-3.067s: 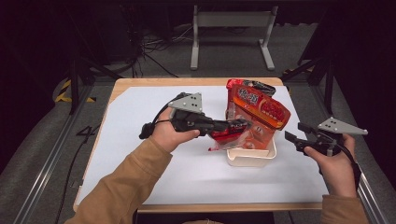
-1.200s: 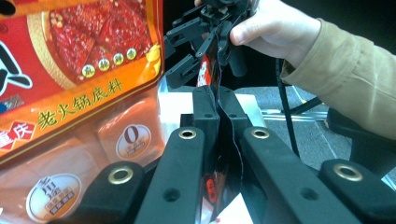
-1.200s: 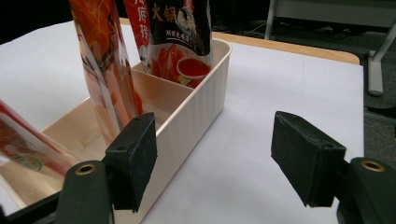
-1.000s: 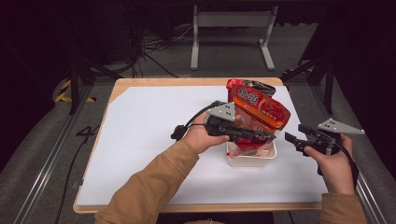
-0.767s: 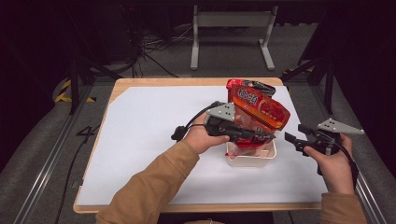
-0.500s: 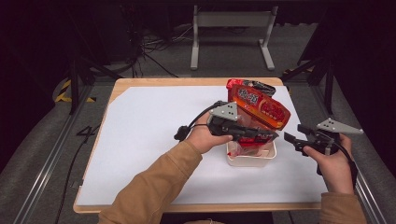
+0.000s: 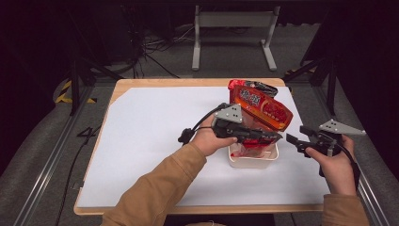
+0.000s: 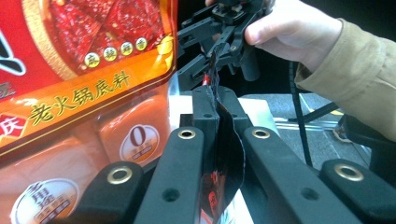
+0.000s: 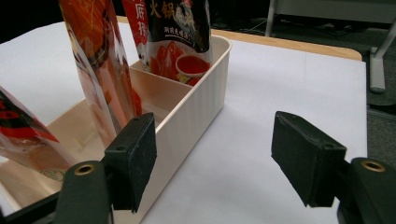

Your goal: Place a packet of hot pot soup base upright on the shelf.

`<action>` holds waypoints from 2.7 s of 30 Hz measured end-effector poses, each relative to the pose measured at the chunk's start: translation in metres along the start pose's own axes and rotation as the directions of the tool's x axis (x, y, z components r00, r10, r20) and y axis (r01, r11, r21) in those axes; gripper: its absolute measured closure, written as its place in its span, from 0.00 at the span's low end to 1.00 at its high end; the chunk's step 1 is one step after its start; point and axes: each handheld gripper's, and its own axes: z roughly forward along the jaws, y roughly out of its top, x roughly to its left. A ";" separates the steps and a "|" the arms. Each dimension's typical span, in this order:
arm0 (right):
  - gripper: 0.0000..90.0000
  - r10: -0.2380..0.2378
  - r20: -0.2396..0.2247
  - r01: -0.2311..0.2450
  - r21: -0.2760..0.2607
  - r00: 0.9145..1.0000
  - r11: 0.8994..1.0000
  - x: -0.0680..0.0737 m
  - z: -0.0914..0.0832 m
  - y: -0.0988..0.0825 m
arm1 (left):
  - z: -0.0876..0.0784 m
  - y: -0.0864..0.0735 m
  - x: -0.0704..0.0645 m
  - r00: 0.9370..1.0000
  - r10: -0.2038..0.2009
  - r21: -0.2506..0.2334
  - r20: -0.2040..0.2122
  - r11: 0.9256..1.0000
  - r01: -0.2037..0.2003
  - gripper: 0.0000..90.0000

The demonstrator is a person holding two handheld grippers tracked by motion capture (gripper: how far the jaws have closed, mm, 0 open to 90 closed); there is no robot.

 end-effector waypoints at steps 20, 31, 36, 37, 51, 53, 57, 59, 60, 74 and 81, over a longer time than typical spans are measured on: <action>0.34 0.008 -0.005 -0.008 0.003 1.000 1.000 0.000 0.002 -0.001 | 0.005 -0.021 0.007 0.999 -0.010 0.028 -0.052 1.000 0.011 0.92; 0.34 0.007 -0.015 -0.007 0.008 1.000 1.000 0.001 0.007 0.000 | -0.013 -0.023 0.003 0.992 -0.066 0.009 -0.109 0.998 0.068 0.44; 0.32 -0.002 -0.027 0.002 -0.005 1.000 1.000 0.000 0.011 0.003 | -0.042 -0.023 -0.002 0.979 -0.106 -0.010 -0.174 0.994 0.106 0.38; 0.32 -0.005 -0.033 0.005 -0.011 0.999 1.000 0.000 0.012 0.004 | -0.047 -0.023 -0.004 0.976 -0.110 -0.010 -0.186 0.994 0.110 0.37; 0.29 -0.063 -0.041 0.061 -0.045 0.997 0.997 -0.001 0.019 0.003 | -0.134 -0.051 -0.020 0.900 -0.180 -0.004 -0.398 0.981 0.194 0.28; 0.29 -0.064 -0.035 0.062 -0.045 0.997 0.997 -0.003 0.019 0.002 | -0.145 -0.056 -0.023 0.885 -0.206 -0.008 -0.417 0.975 0.223 0.27; 0.29 -0.065 -0.037 0.063 -0.041 0.997 0.997 -0.005 0.019 -0.001 | -0.162 -0.064 -0.030 0.846 -0.253 -0.029 -0.469 0.962 0.272 0.24; 0.29 -0.069 -0.039 0.067 -0.043 0.997 0.997 -0.005 0.019 -0.002 | -0.165 -0.066 -0.030 0.843 -0.255 -0.031 -0.473 0.961 0.274 0.23; 0.29 -0.071 -0.040 0.069 -0.042 0.997 0.997 -0.005 0.019 -0.003 | -0.169 -0.069 -0.032 0.838 -0.260 -0.035 -0.479 0.960 0.278 0.23; 0.28 -0.110 -0.059 0.107 -0.056 0.992 0.993 -0.004 0.021 -0.007 | -0.203 -0.112 -0.044 0.762 -0.282 -0.057 -0.583 0.950 0.307 0.20; 0.32 -0.108 -0.048 0.104 -0.065 0.993 0.992 -0.006 0.019 -0.006 | -0.213 -0.127 -0.039 0.735 -0.321 -0.066 -0.598 0.933 0.354 0.20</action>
